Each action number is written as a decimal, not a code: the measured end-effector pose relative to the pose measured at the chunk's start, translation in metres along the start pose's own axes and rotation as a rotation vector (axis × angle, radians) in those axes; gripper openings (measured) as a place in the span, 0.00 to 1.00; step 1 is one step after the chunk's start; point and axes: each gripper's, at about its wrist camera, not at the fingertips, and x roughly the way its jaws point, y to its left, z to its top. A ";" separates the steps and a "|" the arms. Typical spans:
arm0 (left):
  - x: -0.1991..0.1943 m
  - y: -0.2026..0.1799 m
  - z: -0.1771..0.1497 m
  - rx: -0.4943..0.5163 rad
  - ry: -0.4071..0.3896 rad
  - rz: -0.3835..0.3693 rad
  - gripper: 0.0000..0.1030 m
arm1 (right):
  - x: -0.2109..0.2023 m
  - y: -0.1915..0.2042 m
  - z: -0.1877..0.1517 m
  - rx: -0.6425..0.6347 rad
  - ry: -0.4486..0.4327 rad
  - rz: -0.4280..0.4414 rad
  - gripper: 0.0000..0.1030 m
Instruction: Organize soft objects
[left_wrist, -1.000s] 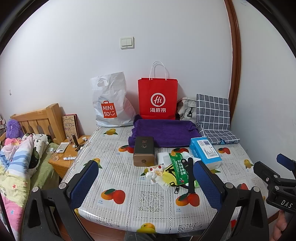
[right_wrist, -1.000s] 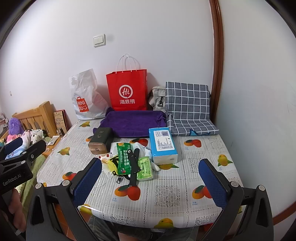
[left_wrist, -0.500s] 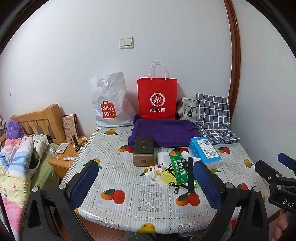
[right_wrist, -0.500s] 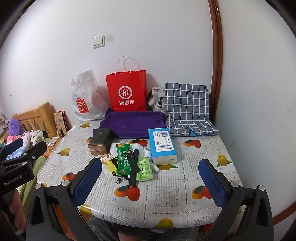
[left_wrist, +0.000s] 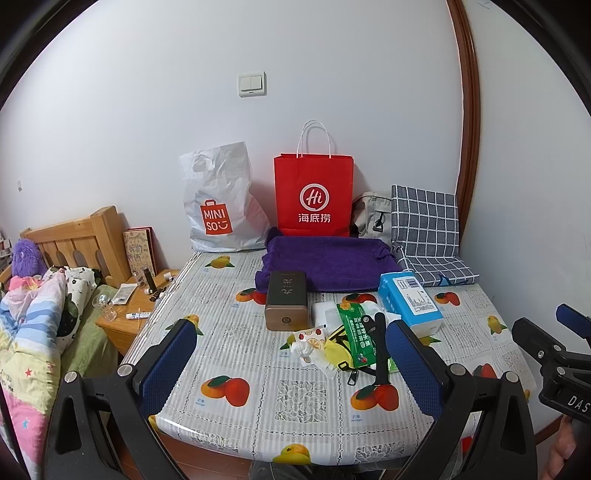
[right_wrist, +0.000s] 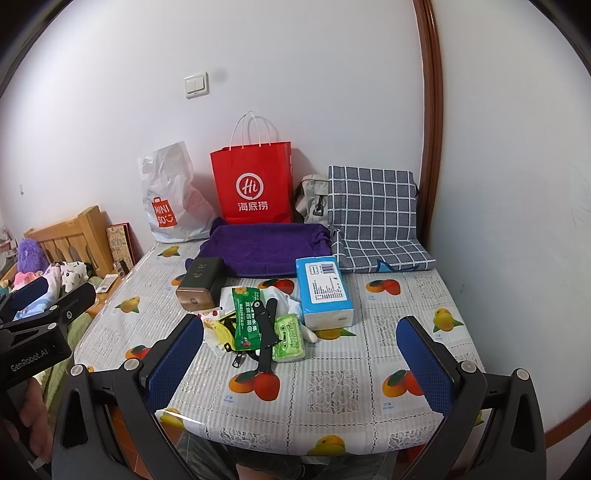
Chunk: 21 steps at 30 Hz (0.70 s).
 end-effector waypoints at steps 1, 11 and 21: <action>0.001 0.001 0.001 0.000 0.004 0.002 1.00 | 0.000 0.000 0.000 0.000 0.000 0.000 1.00; 0.041 0.007 -0.013 -0.008 0.084 0.004 1.00 | 0.024 -0.010 -0.006 0.036 0.035 0.007 1.00; 0.103 0.006 -0.042 0.004 0.219 0.008 1.00 | 0.082 -0.015 -0.027 0.051 0.117 0.043 1.00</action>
